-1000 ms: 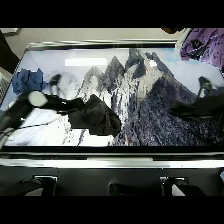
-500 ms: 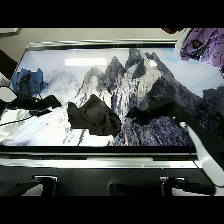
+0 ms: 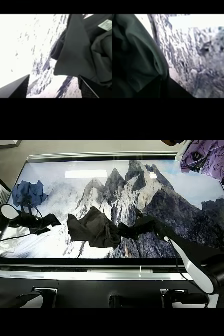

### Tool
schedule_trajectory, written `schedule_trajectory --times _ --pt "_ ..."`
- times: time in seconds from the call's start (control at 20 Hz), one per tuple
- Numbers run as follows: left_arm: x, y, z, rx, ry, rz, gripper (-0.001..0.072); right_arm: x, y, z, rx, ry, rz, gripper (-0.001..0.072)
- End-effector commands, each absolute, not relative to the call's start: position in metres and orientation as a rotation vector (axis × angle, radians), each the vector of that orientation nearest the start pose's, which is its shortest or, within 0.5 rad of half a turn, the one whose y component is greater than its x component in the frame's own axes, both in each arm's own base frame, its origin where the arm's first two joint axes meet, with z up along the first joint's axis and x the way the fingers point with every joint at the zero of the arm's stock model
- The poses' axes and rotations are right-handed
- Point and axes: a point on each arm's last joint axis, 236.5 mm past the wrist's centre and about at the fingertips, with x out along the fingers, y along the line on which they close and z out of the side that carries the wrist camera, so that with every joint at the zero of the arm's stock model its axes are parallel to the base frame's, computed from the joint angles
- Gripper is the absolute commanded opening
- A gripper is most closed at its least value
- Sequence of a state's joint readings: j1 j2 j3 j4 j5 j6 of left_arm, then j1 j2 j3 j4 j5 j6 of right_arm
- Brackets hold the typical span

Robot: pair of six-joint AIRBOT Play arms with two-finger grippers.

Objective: Fold the clothes and pants, and hang the long-sleeved shirts on hangers.

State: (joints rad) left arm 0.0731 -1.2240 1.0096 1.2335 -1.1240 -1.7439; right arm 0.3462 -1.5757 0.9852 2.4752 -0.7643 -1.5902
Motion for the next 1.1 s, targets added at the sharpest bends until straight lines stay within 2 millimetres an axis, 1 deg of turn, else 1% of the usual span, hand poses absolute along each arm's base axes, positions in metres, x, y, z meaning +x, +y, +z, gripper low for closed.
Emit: schedule_trajectory --times 0.0,0.05,0.2,0.35,0.4,0.45,0.5,0.55,0.6,0.65,0.7,0.75,0.8,0.85,0.9,0.95,1.0,1.05 --pt "0.359 -0.067 -0.039 -0.605 1.330 -0.055 0.0477 0.369 0.260 -0.076 0.688 1.345 0.377 0.0031" --pt "0.362 -0.074 -0.048 -0.614 1.327 -0.075 0.0402 0.371 0.259 -0.065 0.673 1.320 0.391 0.0031" --pt "0.375 -0.094 -0.073 -0.674 1.334 -0.085 0.0398 0.370 0.256 -0.039 0.650 1.276 0.410 0.0032" --pt "0.378 -0.117 -0.096 -0.699 1.363 -0.110 0.0395 0.365 0.250 -0.026 0.620 1.265 0.408 0.0032" --pt "0.380 -0.125 -0.100 -0.728 1.366 -0.112 0.0317 0.364 0.249 -0.022 0.609 1.261 0.412 0.0032" --pt "0.383 -0.133 -0.098 -0.747 1.356 -0.139 0.0070 0.363 0.247 -0.016 0.597 1.248 0.417 0.0032" --pt "0.389 -0.139 -0.091 -0.746 1.334 -0.178 0.0017 0.364 0.244 -0.009 0.587 1.228 0.414 0.0031" --pt "0.396 -0.141 -0.081 -0.749 1.309 -0.196 0.0016 0.366 0.240 0.000 0.570 1.198 0.408 0.0031" --pt "0.407 -0.140 -0.064 -0.740 1.272 -0.214 0.0014 0.368 0.234 0.009 0.550 1.167 0.398 0.0031" --pt "0.422 -0.134 -0.040 -0.713 1.213 -0.231 0.0012 0.373 0.226 0.023 0.511 1.126 0.382 0.0031" --pt "0.436 -0.126 -0.011 -0.672 1.147 -0.245 0.0012 0.379 0.215 0.044 0.452 1.069 0.366 0.0031" --pt "0.449 -0.115 0.027 -0.612 1.067 -0.262 0.0012 0.388 0.203 0.070 0.396 0.999 0.348 0.0031" --pt "0.458 -0.105 0.067 -0.555 0.990 -0.274 0.0012 0.396 0.192 0.102 0.349 0.915 0.330 0.0031" --pt "0.463 -0.095 0.113 -0.496 0.902 -0.285 0.0012 0.403 0.181 0.143 0.315 0.815 0.315 0.0031" --pt "0.464 -0.088 0.158 -0.443 0.816 -0.292 0.0013 0.405 0.174 0.183 0.299 0.722 0.313 0.0031" --pt "0.460 -0.079 0.203 -0.384 0.727 -0.288 0.0013 0.401 0.168 0.226 0.292 0.630 0.324 0.0031" --pt "0.452 -0.073 0.242 -0.341 0.650 -0.285 0.0013 0.394 0.162 0.260 0.281 0.561 0.328 0.0031" --pt "0.440 -0.070 0.279 -0.302 0.573 -0.282 0.0014 0.381 0.153 0.291 0.264 0.508 0.326 0.0031"
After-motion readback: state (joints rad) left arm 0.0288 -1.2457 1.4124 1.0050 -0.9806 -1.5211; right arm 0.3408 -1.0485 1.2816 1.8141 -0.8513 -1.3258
